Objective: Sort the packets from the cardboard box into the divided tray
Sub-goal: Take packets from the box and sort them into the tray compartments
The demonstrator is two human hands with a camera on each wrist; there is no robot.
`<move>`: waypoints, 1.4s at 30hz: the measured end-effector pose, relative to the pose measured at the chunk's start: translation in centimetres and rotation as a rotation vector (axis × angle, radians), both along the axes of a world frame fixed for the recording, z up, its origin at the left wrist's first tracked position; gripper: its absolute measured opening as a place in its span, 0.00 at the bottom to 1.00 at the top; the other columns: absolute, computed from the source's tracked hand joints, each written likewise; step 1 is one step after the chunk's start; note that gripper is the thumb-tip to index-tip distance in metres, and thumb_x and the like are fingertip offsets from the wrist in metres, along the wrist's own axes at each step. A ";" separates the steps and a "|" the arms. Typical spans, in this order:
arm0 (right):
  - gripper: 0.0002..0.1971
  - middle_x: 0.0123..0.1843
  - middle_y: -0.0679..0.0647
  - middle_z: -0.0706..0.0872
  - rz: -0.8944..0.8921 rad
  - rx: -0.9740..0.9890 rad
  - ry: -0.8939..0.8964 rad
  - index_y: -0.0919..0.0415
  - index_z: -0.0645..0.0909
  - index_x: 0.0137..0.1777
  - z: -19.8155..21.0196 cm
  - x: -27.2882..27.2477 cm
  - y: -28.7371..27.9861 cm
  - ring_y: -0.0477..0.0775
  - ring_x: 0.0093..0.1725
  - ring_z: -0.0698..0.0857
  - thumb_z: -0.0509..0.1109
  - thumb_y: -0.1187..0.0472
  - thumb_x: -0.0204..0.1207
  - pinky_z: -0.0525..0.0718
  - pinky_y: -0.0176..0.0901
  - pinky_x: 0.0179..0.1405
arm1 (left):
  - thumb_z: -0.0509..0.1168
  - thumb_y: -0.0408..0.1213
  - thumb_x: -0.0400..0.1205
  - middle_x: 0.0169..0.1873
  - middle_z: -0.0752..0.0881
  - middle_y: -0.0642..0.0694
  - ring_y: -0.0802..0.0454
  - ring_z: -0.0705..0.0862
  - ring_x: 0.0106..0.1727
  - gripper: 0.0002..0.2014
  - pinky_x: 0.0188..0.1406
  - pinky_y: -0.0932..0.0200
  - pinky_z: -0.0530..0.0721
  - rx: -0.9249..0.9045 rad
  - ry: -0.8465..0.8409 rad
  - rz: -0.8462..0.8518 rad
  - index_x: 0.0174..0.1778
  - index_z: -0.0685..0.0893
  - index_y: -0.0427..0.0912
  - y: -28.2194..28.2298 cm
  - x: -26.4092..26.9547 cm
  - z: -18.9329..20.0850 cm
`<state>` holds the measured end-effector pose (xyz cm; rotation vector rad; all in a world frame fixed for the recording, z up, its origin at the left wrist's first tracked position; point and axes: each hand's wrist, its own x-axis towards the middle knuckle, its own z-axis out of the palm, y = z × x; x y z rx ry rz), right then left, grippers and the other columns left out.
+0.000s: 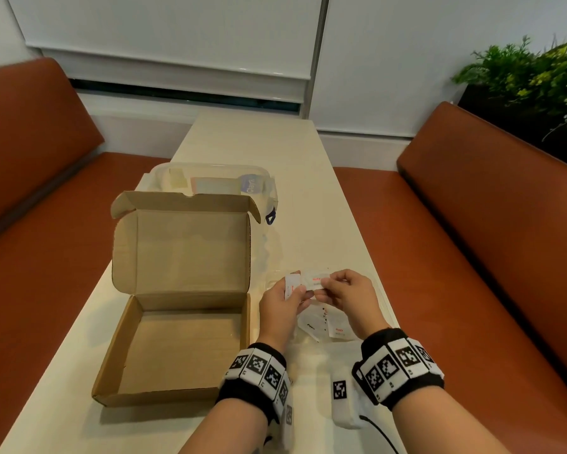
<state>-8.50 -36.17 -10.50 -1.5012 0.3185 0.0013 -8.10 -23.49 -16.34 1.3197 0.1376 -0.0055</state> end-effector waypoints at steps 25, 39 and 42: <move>0.04 0.35 0.36 0.86 0.432 -1.038 0.201 0.47 0.88 0.35 0.6 -1.5 -5.6 0.32 0.38 0.82 0.79 0.57 0.69 0.71 0.21 0.33 | 0.51 0.37 0.88 0.25 0.81 0.46 0.53 0.80 0.20 0.13 0.17 0.64 0.76 0.144 -0.004 0.007 0.48 0.81 0.45 -0.1 -1.0 1.0; 0.20 0.30 0.42 0.75 0.413 -1.275 -0.061 0.47 0.67 0.26 -2.7 -2.4 -4.3 0.46 0.38 0.74 0.77 0.57 0.70 0.64 0.33 0.30 | 0.54 0.39 0.87 0.27 0.87 0.47 0.45 0.89 0.39 0.10 0.42 0.53 0.89 0.368 0.022 -0.193 0.47 0.81 0.45 -0.7 -1.3 1.4; 0.22 0.33 0.43 0.74 0.387 -1.286 -0.077 0.47 0.64 0.27 -2.8 -2.4 -4.4 0.47 0.39 0.72 0.77 0.55 0.70 0.62 0.35 0.31 | 0.54 0.38 0.87 0.28 0.87 0.47 0.47 0.89 0.40 0.10 0.40 0.57 0.89 0.337 0.033 -0.183 0.48 0.81 0.43 -0.7 -1.3 1.4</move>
